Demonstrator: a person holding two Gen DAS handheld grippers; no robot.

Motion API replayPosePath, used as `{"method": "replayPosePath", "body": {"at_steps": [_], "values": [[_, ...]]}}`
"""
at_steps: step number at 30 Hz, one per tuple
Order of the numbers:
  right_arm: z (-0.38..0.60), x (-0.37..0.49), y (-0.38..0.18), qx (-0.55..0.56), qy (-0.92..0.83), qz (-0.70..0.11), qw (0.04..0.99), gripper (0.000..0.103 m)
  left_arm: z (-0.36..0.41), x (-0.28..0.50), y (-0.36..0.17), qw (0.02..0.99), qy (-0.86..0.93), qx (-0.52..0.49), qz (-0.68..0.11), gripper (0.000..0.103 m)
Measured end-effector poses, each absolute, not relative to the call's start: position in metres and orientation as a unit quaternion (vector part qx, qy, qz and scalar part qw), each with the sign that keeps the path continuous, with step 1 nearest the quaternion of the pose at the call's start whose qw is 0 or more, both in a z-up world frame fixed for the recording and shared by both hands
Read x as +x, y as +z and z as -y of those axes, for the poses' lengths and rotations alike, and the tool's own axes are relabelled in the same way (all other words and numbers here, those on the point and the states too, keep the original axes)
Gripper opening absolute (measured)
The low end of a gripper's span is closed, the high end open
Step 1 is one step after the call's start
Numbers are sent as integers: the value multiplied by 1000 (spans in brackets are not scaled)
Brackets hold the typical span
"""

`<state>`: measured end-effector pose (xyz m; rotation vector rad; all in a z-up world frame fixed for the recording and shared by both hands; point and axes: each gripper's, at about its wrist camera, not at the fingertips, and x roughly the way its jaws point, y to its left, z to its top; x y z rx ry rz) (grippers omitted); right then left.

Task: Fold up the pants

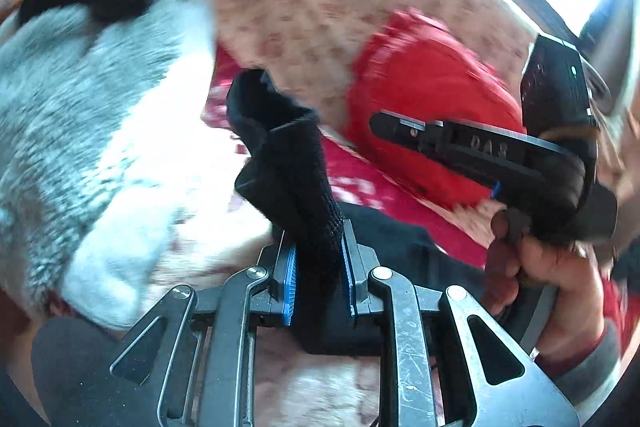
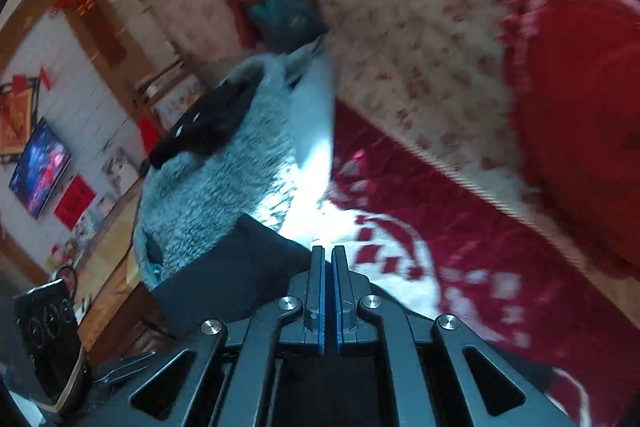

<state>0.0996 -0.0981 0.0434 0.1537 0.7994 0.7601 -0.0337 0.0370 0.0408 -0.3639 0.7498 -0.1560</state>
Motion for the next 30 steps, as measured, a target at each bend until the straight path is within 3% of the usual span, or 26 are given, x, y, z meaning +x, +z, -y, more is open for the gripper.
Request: {"method": "replayPosePath", "body": {"at_steps": [2, 4, 5, 6, 18, 22, 30], "values": [[125, 90, 51, 92, 332, -370, 863, 6, -14, -33, 39, 912, -95, -147, -371, 17], [149, 81, 53, 111, 307, -372, 869, 22, 0, -34, 33, 911, -106, -128, -378, 17], [160, 76, 54, 125, 305, -372, 868, 41, 8, -35, 29, 909, -114, -119, -383, 17], [171, 70, 54, 142, 305, -372, 865, 50, 17, -35, 23, 907, -120, -107, -390, 17], [204, 44, -5, 261, 294, -430, 813, 60, 50, -34, -16, 892, -137, -42, -428, 17], [216, 31, 7, 301, 304, -384, 818, 61, 47, -35, -18, 891, -138, -44, -430, 17], [177, 34, 5, 229, 321, -425, 815, 63, 52, -45, -17, 893, -135, -37, -427, 17]]}}
